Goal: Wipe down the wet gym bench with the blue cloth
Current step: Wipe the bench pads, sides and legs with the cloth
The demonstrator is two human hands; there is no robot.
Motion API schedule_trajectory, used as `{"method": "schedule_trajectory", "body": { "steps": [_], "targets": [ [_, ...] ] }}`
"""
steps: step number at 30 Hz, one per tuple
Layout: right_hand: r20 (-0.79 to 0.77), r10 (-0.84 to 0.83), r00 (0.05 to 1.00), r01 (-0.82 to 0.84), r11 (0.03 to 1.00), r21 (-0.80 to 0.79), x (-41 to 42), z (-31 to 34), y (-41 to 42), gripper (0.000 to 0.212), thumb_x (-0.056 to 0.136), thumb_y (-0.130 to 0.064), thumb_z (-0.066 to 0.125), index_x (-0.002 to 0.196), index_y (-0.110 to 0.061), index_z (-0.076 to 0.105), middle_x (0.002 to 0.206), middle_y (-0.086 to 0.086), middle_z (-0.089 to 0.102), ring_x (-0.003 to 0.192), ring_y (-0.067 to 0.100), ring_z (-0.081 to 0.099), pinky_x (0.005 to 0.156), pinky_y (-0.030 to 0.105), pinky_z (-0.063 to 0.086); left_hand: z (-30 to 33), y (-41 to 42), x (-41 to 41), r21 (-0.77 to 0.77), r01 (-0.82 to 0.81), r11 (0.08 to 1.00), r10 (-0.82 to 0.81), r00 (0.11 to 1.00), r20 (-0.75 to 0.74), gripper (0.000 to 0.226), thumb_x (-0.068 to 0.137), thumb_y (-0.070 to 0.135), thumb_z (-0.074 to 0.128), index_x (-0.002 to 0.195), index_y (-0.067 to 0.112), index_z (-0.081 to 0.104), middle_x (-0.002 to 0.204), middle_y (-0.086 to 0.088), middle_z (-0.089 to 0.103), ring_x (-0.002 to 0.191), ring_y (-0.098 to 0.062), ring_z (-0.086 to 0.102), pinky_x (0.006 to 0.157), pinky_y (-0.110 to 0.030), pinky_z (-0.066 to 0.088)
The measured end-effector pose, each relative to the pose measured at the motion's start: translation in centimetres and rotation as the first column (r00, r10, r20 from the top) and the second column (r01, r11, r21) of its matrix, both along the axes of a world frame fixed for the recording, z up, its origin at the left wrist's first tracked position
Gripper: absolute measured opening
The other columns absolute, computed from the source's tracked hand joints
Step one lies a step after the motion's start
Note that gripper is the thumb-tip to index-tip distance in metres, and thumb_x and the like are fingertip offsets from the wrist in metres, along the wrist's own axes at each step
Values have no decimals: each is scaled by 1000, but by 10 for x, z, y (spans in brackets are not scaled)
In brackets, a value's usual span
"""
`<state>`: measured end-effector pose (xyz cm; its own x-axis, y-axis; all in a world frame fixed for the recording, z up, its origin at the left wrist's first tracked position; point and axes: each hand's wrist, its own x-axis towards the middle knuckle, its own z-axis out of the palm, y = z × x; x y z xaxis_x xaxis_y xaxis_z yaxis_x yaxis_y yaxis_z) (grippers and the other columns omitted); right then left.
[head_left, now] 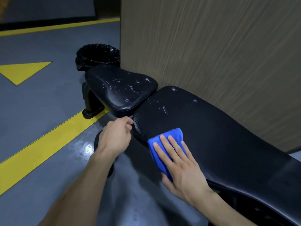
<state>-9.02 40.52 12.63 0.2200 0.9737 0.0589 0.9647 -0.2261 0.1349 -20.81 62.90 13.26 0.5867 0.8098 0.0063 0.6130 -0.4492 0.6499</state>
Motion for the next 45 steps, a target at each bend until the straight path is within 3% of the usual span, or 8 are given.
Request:
{"method": "schedule_trajectory", "body": {
  "steps": [5, 10, 17, 25, 30, 36, 40, 45],
  "targets": [
    [-55, 6, 998, -5, 1000, 15, 4, 3, 63, 88, 76, -45, 51, 157, -22, 25, 167, 3, 17, 152, 25, 19, 120, 51, 25, 4, 8, -10, -109, 16, 994, -13, 1000, 27, 45, 88, 13, 40, 128, 32, 52, 92, 28, 65, 102, -14, 64, 92, -43, 53],
    [-101, 64, 993, -68, 997, -33, 2, 8, 148, 86, 79, -47, 52, 158, -29, 22, 168, 1, 12, 154, 22, 7, 122, 50, 14, 13, 17, -18, -30, -79, 996, 79, 997, -2, 46, 90, 8, 41, 129, 28, 54, 97, 19, 67, 107, -19, 62, 92, -40, 51],
    [48, 179, 983, -176, 983, -54, -3, 1, 34, 102, 65, -31, 63, 158, -28, 22, 167, 0, 14, 154, 25, 15, 119, 48, 16, 21, 39, -26, 30, -2, 1000, 4, 998, -68, 47, 92, 9, 41, 134, 26, 51, 112, 15, 68, 106, -20, 61, 89, -38, 50],
    [-156, 0, 988, -12, 997, -77, 2, 14, 143, 89, 73, -57, 30, 158, -34, 15, 168, -5, 5, 155, 19, 3, 124, 46, 11, 11, 32, -39, 5, 29, 1000, -29, 999, -17, 45, 91, 9, 40, 128, 31, 54, 107, 17, 68, 108, -19, 60, 94, -42, 50],
    [-181, 47, 982, -64, 994, -90, 8, 20, 75, 88, 82, -49, 42, 159, -34, 3, 167, -10, -7, 153, 10, -9, 124, 35, -2, 4, 16, -35, 35, 158, 987, -160, 986, 50, 41, 96, 12, 43, 129, 34, 54, 129, 9, 64, 117, -21, 60, 97, -42, 50],
    [-233, -297, 926, 238, 939, -247, 79, 47, 7, 74, 101, -56, 35, 159, -31, -3, 166, -8, -13, 152, 7, -10, 125, 32, 0, 8, -16, -15, 73, 287, 955, -294, 945, 141, 38, 100, 12, 44, 130, 30, 58, 142, 16, 51, 126, -14, 53, 100, -25, 40],
    [-235, -476, 848, 427, 875, -230, 103, 41, 2, 72, 102, -54, 31, 159, -27, -4, 167, -2, -14, 153, 13, -12, 125, 39, -1, 6, -26, -6, 150, 258, 954, -273, 958, 87, 40, 100, 11, 43, 131, 31, 58, 138, 15, 57, 126, -12, 50, 100, -27, 40],
    [-226, -256, 940, 239, 966, -98, 65, 26, 26, 83, 88, -69, 16, 159, -32, -6, 165, -8, -18, 151, 10, -20, 125, 40, -5, 12, -8, 5, 237, 264, 935, -267, 963, -18, 45, 93, 7, 46, 123, 35, 64, 122, 14, 68, 115, -19, 60, 90, -36, 50]
  ]
}}
